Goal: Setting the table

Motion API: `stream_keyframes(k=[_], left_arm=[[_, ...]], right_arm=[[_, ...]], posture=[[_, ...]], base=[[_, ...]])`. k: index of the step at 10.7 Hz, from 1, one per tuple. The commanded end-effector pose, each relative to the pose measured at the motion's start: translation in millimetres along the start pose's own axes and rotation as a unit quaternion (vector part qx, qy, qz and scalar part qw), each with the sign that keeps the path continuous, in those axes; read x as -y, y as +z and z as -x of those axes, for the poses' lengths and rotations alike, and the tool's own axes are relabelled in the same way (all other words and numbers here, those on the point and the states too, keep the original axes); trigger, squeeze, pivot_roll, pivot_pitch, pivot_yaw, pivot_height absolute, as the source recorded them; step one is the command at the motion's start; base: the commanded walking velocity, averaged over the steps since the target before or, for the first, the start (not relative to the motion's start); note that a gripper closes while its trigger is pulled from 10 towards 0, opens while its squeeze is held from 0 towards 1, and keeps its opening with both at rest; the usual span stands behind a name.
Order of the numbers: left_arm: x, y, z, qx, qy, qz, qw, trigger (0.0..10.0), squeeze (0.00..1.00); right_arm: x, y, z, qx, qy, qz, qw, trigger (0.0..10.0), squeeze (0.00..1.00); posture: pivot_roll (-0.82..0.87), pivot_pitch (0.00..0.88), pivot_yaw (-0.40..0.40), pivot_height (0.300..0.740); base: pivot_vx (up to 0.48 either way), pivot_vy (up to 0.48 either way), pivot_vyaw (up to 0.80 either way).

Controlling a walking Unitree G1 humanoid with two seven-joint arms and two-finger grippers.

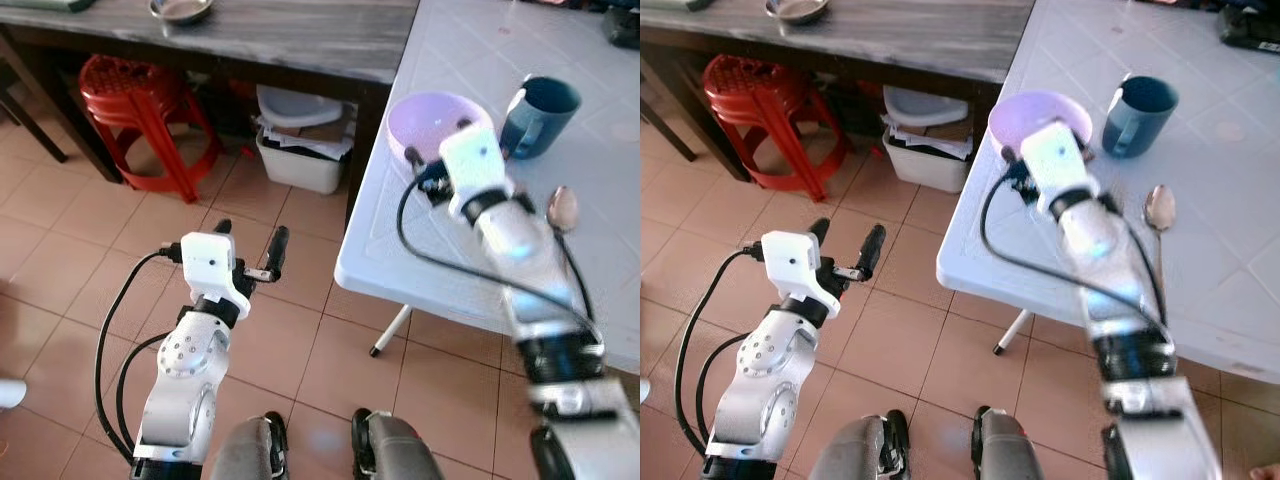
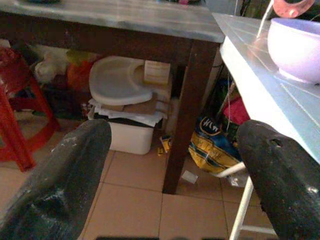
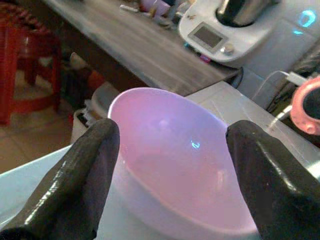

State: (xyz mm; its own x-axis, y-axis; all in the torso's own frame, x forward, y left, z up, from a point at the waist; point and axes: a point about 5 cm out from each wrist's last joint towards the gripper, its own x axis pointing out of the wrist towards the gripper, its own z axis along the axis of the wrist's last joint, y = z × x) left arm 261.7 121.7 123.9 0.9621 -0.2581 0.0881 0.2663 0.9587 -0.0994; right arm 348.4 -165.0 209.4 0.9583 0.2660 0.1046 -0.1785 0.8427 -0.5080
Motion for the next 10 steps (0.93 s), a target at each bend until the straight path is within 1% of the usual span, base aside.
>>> stream_keyframes(k=[1, 2, 4, 6, 7, 8, 9, 10], left_arm=[[0.6, 2, 3.1, 0.0, -0.006, -0.005, 1.0, 10.0, 0.0], [0.8, 2, 3.2, -0.001, -0.007, -0.005, 1.0, 10.0, 0.0], [1.1, 2, 3.0, -0.003, -0.009, -0.005, 1.0, 10.0, 0.0], [1.5, 2, 2.6, -0.005, -0.009, -0.005, 1.0, 10.0, 0.0], [1.8, 2, 2.7, -0.005, -0.009, -0.004, 1.0, 10.0, 0.0], [2.0, 2, 2.5, -0.006, -0.009, -0.004, 1.0, 10.0, 0.0], [2.0, 2, 2.2, -0.006, -0.01, -0.004, 1.0, 10.0, 0.0], [2.3, 1, 2.2, -0.008, -0.01, -0.004, 1.0, 10.0, 0.0]], right_arm=[[0.9, 0, -3.4, -0.005, 0.018, 0.014, 1.0, 10.0, 0.0], [2.1, -1, -8.1, -0.013, 0.037, 0.019, 0.999, 10.0, 0.0], [-3.4, 0, -16.8, -0.019, 0.08, 0.033, 0.996, 10.0, 0.0], [-3.5, 0, -22.2, -0.019, 0.098, 0.04, 0.994, 10.0, 0.0], [-0.8, 1, -25.3, -0.019, 0.104, 0.055, 0.993, 0.0, 0.0], [1.5, -3, -27.2, -0.035, 0.113, 0.08, 0.99, 0.0, 0.0], [4.1, -6, -27.4, -0.046, 0.119, 0.116, 0.985, 0.0, 0.0], [6.5, -11, -26.8, -0.065, 0.129, 0.129, 0.981, 1.1, 0.0]], posture=[[-0.07, 0.233, 0.05, 0.74], [-0.07, 0.233, 0.05, 0.74], [-0.07, 0.234, 0.051, 0.74], [-0.06, 0.234, 0.05, 0.74], [-0.06, 0.234, 0.049, 0.74], [-0.07, 0.232, 0.049, 0.74], [-0.07, 0.233, 0.048, 0.74], [-0.07, 0.232, 0.049, 0.74]], base=[[0.0, 0.0, 0.0], [0.0, 0.0, 0.0], [0.0, 0.0, 0.0], [0.0, 0.0, 0.0], [0.0, 0.0, 0.0], [0.0, 0.0, 0.0], [0.0, 0.0, 0.0], [0.0, 0.0, 0.0]])
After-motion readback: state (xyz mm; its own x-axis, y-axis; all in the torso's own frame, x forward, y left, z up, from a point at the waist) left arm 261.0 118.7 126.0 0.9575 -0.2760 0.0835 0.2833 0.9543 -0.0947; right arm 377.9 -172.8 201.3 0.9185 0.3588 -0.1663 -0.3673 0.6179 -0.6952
